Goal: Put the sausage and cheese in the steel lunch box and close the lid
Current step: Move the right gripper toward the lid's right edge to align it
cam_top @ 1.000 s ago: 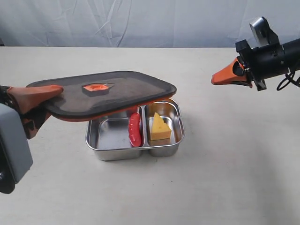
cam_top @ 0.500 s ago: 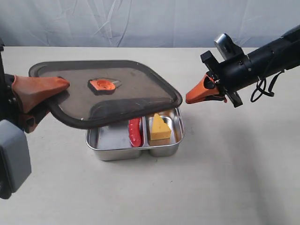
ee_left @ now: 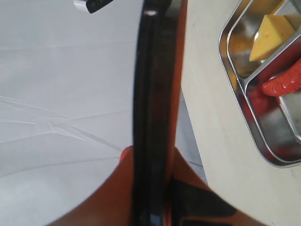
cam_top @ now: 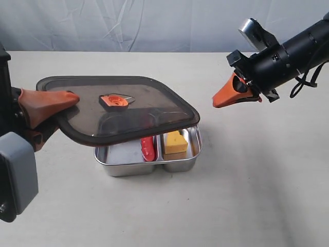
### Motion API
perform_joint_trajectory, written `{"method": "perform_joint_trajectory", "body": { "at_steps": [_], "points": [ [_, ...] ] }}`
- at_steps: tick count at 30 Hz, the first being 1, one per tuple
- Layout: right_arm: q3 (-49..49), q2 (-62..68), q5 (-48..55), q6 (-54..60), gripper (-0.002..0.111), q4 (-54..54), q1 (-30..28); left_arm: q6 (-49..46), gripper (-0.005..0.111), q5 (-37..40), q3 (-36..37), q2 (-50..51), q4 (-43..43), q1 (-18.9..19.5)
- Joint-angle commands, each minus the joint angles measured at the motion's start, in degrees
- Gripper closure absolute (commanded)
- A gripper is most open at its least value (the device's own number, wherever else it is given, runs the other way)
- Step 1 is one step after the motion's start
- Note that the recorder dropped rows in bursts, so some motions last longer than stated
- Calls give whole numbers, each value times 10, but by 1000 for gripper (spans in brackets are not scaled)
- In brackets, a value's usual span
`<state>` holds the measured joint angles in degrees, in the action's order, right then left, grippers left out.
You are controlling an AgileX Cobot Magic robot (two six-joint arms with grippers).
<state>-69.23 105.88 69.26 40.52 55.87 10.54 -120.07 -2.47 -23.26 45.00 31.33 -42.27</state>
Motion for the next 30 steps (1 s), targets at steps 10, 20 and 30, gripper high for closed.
{"method": "perform_joint_trajectory", "body": {
  "at_steps": [10,20,30],
  "points": [
    [-17,-58,7,-61,109,51,-4,-1,106,-15,2,-34,35,-3],
    [22,-201,7,214,109,32,93,-1,106,-38,11,-49,160,-2],
    [147,-420,-298,-9,109,-360,277,-1,106,-40,11,-49,191,-2]
  ]
}}
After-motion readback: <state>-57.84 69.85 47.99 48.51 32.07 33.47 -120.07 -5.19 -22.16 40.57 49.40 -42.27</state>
